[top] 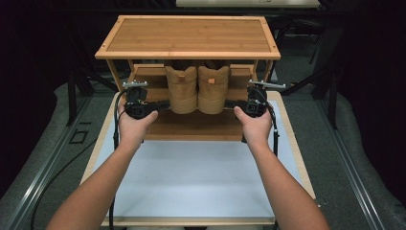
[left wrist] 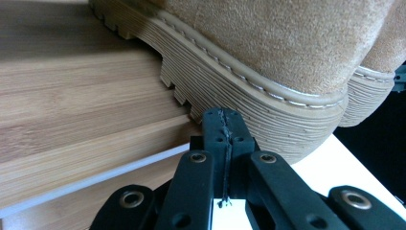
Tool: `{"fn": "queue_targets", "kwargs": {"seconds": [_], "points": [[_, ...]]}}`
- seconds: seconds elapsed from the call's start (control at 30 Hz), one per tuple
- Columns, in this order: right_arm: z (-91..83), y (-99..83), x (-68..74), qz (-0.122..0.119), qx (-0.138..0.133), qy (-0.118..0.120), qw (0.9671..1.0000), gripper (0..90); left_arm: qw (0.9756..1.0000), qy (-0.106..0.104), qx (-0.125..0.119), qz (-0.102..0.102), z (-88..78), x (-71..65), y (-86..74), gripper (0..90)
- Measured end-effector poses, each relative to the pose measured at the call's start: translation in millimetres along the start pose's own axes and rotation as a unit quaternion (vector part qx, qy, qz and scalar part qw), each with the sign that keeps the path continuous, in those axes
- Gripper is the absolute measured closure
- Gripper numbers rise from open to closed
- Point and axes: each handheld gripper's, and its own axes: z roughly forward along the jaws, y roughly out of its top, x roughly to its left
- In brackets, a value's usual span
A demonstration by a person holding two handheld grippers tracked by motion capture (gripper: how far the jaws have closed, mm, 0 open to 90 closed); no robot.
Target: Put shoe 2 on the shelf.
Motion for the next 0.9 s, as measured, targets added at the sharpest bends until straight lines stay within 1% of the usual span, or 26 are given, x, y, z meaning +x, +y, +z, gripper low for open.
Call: {"fn": "queue_targets", "kwargs": {"seconds": [0.03, 0.1, 0.17, 0.2, 0.3, 0.37, 0.43, 0.47, 0.5, 0.53, 0.63, 0.67, 0.73, 0.77, 0.8, 0.87, 0.9], "points": [[-0.1, -0.3, -0.1, 0.001, -0.002, 0.007, 1.0000, 90.0, 1.0000, -0.002, -0.001, -0.002, -0.8, 0.4, 0.0, 90.0], [-1.6, -0.1, 0.5, -0.001, 0.004, 0.000, 1.0000, 90.0, 1.0000, -0.001, 0.001, 0.001, -3.2, 0.9, 0.3, 90.0], [-4.0, 0.2, 1.3, -0.003, 0.010, 0.003, 0.9999, 90.0, 1.0000, -0.005, 0.002, -0.002, -5.4, 1.5, 0.6, 90.0], [-3.7, -0.2, 2.0, -0.003, 0.005, 0.003, 1.0000, 90.0, 1.0000, -0.007, 0.004, -0.004, -6.8, 1.6, 0.7, 90.0], [-6.3, -0.7, 3.7, -0.008, 0.008, 0.010, 0.9999, 90.0, 0.9999, -0.008, 0.011, 0.001, -11.0, 1.1, 0.5, 89.9], [-10.6, -1.0, 5.4, -0.015, 0.017, 0.005, 0.9997, 90.0, 0.9999, -0.008, 0.014, 0.006, -15.6, 0.4, 0.9, 89.8], [-16.0, -1.4, 6.1, -0.020, 0.017, 0.013, 0.9996, 90.0, 0.9999, -0.009, 0.012, 0.009, -21.6, -0.5, 1.7, 89.8], [-19.6, -1.5, 6.3, -0.024, 0.019, 0.016, 0.9994, 89.9, 0.9998, -0.009, 0.014, 0.010, -25.3, -1.0, 2.1, 89.8], [-24.4, -1.2, 6.8, -0.028, 0.026, 0.011, 0.9992, 89.7, 0.9998, -0.011, 0.014, 0.014, -29.3, -1.3, 2.3, 89.8], [-27.6, -1.8, 7.0, -0.030, 0.020, 0.012, 0.9993, 89.4, 0.9997, -0.011, 0.013, 0.018, -33.7, -1.7, 2.3, 89.7], [-42.6, -3.1, 6.0, -0.041, 0.029, 0.013, 0.9987, 88.1, 0.9996, -0.012, 0.011, 0.025, -48.8, -1.8, 1.3, 89.4], [-47.2, -4.2, 5.1, -0.042, 0.025, 0.014, 0.9987, 87.7, 0.9995, -0.012, 0.009, 0.028, -54.0, -1.9, 0.2, 89.3], [-57.5, -6.4, 1.9, -0.045, 0.028, 0.017, 0.9984, 87.4, 0.9993, -0.016, 0.008, 0.033, -64.9, -0.7, -3.6, 88.2], [-62.4, -8.1, 0.3, -0.046, 0.023, 0.017, 0.9985, 87.0, 0.9992, -0.017, 0.008, 0.036, -70.1, 0.5, -6.2, 87.5], [-67.8, -9.6, -1.8, -0.048, 0.025, 0.018, 0.9984, 86.6, 0.9991, -0.016, 0.008, 0.037, -75.2, 1.7, -9.4, 86.6], [-77.6, -13.7, -6.1, -0.049, 0.019, 0.015, 0.9985, 86.0, 0.9990, -0.015, 0.009, 0.041, -85.0, 6.0, -16.3, 86.0], [-83.0, -15.6, -8.9, -0.051, 0.023, 0.013, 0.9983, 85.3, 0.9992, -0.014, 0.008, 0.036, -89.4, 8.5, -20.2, 85.5]]}}
